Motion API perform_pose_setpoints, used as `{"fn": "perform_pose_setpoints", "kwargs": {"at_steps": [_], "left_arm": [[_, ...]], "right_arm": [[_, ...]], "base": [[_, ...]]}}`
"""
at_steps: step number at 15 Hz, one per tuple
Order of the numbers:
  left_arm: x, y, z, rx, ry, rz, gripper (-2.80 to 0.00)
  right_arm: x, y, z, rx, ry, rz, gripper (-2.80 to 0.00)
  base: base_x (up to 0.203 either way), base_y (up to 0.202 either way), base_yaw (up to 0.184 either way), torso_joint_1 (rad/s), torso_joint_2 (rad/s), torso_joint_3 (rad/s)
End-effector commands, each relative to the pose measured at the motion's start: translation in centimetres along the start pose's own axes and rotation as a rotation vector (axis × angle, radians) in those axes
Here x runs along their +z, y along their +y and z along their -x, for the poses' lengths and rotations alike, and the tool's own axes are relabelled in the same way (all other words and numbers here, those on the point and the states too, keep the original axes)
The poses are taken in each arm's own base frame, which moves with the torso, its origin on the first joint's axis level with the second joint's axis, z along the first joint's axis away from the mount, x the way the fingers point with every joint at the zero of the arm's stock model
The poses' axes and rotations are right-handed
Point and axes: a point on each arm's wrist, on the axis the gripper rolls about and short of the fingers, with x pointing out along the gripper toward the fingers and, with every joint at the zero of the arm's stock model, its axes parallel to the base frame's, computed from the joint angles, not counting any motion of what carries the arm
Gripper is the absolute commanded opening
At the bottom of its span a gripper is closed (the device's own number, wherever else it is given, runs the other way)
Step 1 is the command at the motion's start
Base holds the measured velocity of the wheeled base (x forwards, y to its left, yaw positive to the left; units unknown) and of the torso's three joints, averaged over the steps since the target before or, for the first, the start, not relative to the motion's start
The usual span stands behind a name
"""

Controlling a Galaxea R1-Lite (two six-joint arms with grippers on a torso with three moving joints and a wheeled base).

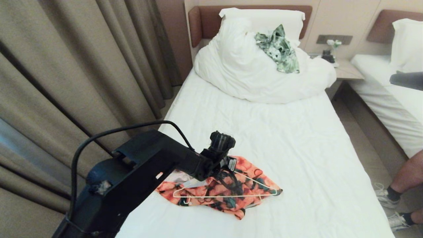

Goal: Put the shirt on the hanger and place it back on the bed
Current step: Place the hanger on the bed

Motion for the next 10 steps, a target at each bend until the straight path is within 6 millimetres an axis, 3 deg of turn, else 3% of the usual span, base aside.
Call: {"fn": "perform_pose_setpoints", "kwargs": {"at_steps": [1,2,5,8,9,10], "left_arm": [[-1.5,-0.4,-2.1,0.015,0.022,-0.009,-2.80],[-1.4,-0.6,-2.4,0.023,0.016,-0.017,0.00],[-2.0,-0.4,-2.2,0.055,0.041,-0.047,0.00],[-2.9,0.4,0.0,0.077,0.090,-0.057,0.00],[-3.3,0.8,1.0,0.090,0.093,-0.057,-2.80],[-3.2,1.2,2.4,0.099,0.068,-0.050,-2.80]], "right_arm": [[0.0,0.2,0.4,0.018,-0.004,0.000,-2.80],[0.0,0.3,0.4,0.024,0.002,0.001,-2.80],[0.0,0.3,0.5,0.028,-0.001,0.001,-2.80],[0.1,0.3,0.8,0.030,-0.009,0.002,-2.80],[0.0,0.4,0.9,0.039,-0.005,0.003,-2.80],[-0.1,0.7,1.1,0.065,0.001,0.005,-2.80]], "base": [[0.000,0.000,0.000,0.000,0.00,0.000],[0.000,0.000,0.000,0.000,0.00,0.000],[0.000,0.000,0.000,0.000,0.00,0.000],[0.000,0.000,0.000,0.000,0.00,0.000],[0.000,0.000,0.000,0.000,0.00,0.000],[0.000,0.000,0.000,0.000,0.00,0.000]]}}
